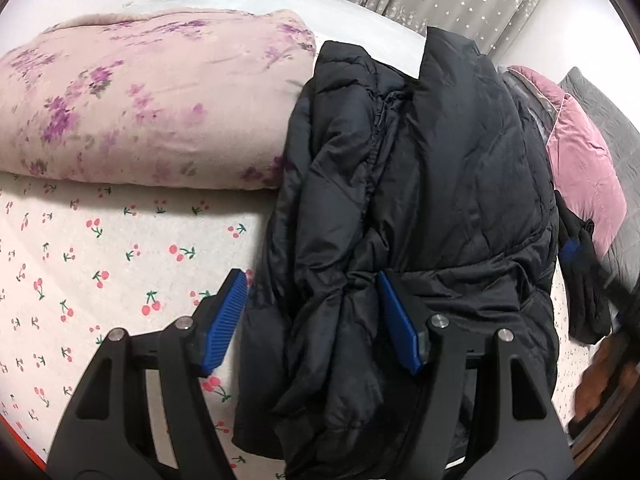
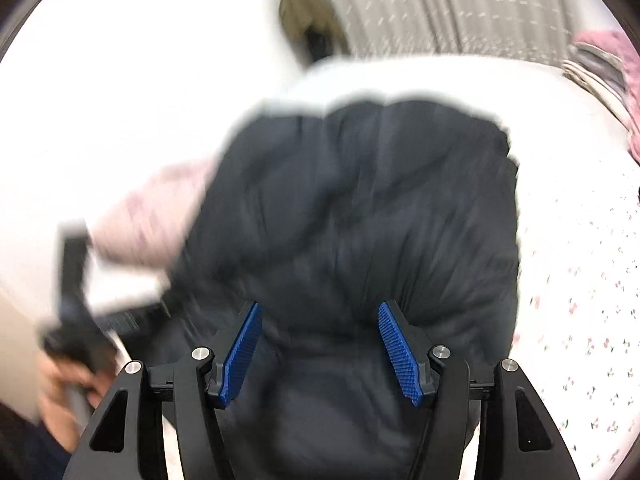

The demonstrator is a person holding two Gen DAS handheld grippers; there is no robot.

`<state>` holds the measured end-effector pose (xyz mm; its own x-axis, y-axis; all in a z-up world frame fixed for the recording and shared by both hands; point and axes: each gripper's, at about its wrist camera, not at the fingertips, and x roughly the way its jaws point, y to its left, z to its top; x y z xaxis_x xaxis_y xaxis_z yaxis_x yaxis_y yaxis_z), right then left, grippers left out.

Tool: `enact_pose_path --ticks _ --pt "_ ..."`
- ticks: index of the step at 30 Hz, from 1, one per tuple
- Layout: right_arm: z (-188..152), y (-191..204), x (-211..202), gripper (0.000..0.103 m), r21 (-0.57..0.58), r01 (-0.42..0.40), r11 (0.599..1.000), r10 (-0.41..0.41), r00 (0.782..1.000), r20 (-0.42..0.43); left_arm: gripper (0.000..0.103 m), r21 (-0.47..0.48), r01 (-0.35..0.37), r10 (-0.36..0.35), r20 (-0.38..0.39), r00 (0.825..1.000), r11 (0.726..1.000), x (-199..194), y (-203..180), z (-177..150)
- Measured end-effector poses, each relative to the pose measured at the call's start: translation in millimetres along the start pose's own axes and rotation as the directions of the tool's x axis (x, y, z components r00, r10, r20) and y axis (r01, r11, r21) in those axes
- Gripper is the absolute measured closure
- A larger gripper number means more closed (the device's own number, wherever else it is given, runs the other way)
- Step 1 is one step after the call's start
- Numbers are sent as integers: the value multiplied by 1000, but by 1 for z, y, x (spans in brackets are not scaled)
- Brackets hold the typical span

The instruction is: Fold large clothes

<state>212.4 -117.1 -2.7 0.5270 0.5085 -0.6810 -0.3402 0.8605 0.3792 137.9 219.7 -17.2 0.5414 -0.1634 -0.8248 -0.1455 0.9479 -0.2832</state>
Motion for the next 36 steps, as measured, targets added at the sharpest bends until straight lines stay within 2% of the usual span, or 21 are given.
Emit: enact_pose_path --ticks 2,4,7,9,11,13,15,18,21,23,25,27,28,32,36 --pt "21 2 -5 41 21 -45 999 45 998 39 35 9 2 -2 -3 1000 1000 2 0 2" --pt "41 15 8 41 -15 -37 999 37 999 27 35 16 4 -4 -3 1000 1000 2 1 2" --pt "65 35 44 42 -59 -31 998 30 999 -27 35 19 17 -17 -8 1000 1000 3 2 -2" --pt "75 46 82 42 -78 11 997 -17 997 -77 35 15 21 -21 -12 1000 1000 3 5 -5" --pt "78 52 116 42 -130 65 989 -81 990 -116 35 30 5 -5 -8 1000 1000 4 5 -4" --pt "74 59 157 41 -198 125 972 -159 973 -166 35 44 -16 16 5 1000 999 5 6 -3" --pt "69 56 176 41 -180 136 974 -170 966 -193 35 41 -22 22 8 1000 999 5 9 -1" --pt "63 58 189 41 -191 159 969 -199 957 -209 34 17 14 -14 -19 1000 1000 11 15 1" --pt "62 54 193 41 -172 163 972 -197 958 -209 33 12 19 -19 -34 999 1000 16 16 1" --pt "61 52 181 40 -166 160 973 -190 964 -188 32 24 23 -21 -47 999 999 16 15 0" --pt "57 48 151 40 -155 155 976 -182 967 -180 32 28 37 -35 -48 998 999 14 17 1" --pt "55 43 114 38 -121 111 986 -128 981 -147 31 25 48 -47 -45 998 999 14 21 1" --pt "53 38 97 33 -103 96 990 -109 985 -130 31 21 62 -61 -49 997 998 13 24 1" --pt "24 -10 24 19 41 30 999 -26 996 -88 30 -31 119 -121 -67 990 992 10 35 -2" --pt "-16 -75 -7 18 260 -27 965 54 994 -96 29 -83 168 -175 -88 981 982 10 43 -10"
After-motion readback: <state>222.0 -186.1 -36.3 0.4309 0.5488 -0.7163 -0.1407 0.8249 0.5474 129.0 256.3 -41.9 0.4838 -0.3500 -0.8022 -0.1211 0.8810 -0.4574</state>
